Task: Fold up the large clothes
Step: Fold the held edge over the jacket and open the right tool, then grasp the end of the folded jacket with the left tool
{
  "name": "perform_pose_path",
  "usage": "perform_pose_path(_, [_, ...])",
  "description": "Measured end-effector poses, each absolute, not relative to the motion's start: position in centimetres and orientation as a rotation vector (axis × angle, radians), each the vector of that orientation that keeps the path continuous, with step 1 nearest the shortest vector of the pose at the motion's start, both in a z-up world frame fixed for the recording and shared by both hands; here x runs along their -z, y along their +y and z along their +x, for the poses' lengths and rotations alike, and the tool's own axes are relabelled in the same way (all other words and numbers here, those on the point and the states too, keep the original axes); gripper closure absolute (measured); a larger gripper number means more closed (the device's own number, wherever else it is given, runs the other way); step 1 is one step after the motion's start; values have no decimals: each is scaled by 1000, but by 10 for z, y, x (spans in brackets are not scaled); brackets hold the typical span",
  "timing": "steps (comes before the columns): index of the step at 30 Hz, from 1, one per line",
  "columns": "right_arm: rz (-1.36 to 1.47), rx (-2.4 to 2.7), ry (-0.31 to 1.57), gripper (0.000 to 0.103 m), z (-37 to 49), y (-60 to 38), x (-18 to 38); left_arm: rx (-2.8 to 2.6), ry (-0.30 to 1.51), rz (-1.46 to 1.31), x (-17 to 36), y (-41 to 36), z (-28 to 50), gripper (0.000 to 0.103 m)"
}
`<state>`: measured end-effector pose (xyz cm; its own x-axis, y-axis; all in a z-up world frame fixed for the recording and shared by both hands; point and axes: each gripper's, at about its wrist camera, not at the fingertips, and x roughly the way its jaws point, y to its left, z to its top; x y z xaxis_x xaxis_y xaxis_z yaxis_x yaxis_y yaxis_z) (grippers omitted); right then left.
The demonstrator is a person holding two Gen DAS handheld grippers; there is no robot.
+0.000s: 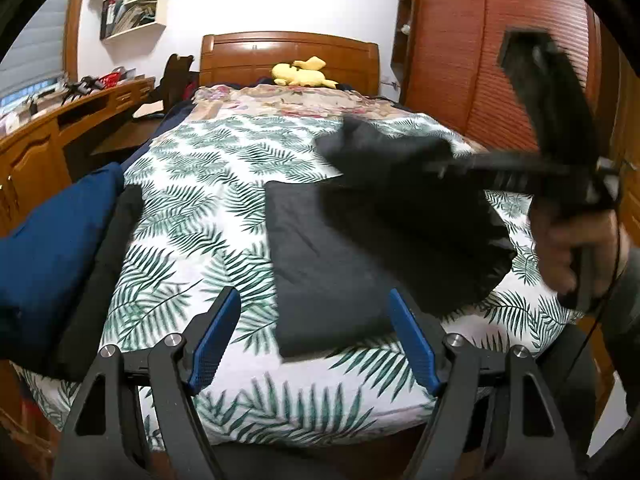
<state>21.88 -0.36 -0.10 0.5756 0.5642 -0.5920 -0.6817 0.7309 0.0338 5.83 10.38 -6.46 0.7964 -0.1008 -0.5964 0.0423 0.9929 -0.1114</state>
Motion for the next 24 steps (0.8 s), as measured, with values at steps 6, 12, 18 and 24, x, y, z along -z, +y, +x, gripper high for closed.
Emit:
perform_pose_path(6, [-255,-732,669,94,241,23,9,58,633,-115,67,123,46,26])
perform_pose_path(12, [-199,-736,639,79,238,25,-13,34,622,-101,59,129,36,26])
perform_pose_path(18, [-212,-702,531,71,220,-12,-41,32,612,-107,54,130,43,26])
perform_pose_path(24, [-253,-563,583,71,236,-53,-15,52,615,-98,54,112,63,26])
